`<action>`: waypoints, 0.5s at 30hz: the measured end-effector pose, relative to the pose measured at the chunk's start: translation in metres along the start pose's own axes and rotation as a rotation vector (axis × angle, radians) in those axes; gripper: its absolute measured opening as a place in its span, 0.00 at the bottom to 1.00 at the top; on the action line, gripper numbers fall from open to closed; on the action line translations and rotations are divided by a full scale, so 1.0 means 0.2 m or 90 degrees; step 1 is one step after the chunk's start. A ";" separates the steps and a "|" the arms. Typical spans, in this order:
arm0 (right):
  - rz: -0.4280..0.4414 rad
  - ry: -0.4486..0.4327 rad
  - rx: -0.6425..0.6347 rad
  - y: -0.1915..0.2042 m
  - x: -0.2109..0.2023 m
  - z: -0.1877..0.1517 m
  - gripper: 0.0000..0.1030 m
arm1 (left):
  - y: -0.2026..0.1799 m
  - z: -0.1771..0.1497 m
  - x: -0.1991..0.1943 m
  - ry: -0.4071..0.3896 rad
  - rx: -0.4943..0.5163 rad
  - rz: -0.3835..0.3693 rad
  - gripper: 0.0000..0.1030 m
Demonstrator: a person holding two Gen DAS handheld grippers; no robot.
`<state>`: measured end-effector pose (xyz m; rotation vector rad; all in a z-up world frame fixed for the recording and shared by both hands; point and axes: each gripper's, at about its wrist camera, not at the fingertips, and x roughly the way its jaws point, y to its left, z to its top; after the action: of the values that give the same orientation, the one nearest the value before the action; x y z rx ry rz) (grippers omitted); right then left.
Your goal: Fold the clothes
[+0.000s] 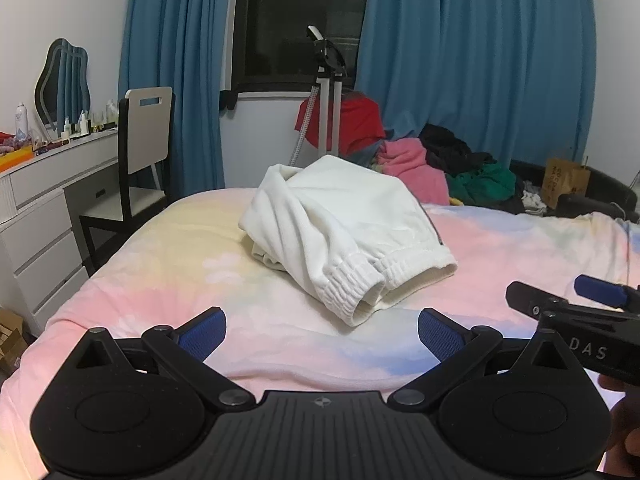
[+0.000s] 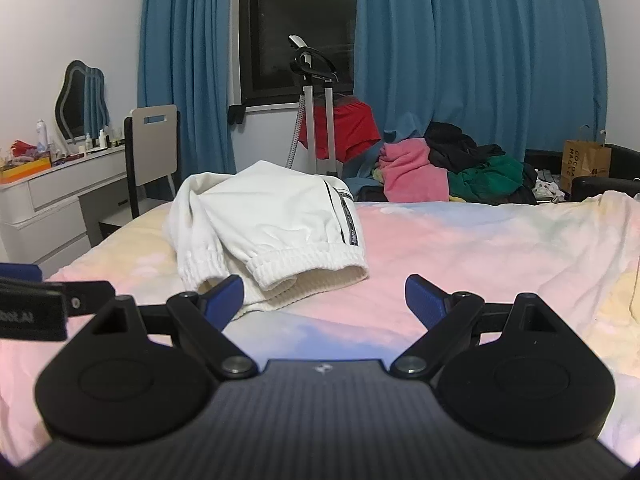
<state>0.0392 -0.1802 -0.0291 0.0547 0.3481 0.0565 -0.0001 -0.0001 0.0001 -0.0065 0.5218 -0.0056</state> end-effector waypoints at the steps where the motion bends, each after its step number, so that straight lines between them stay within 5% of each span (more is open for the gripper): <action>1: 0.001 -0.001 0.000 0.00 0.00 0.00 0.87 | 0.00 0.00 0.00 -0.003 -0.001 0.000 1.00; 15: -0.003 -0.024 0.001 0.01 -0.10 0.03 0.87 | 0.01 0.01 -0.10 -0.046 -0.008 -0.006 1.00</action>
<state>0.0217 -0.1793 -0.0168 0.0556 0.3106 0.0501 -0.0158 0.0024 0.0113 -0.0222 0.4497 -0.0117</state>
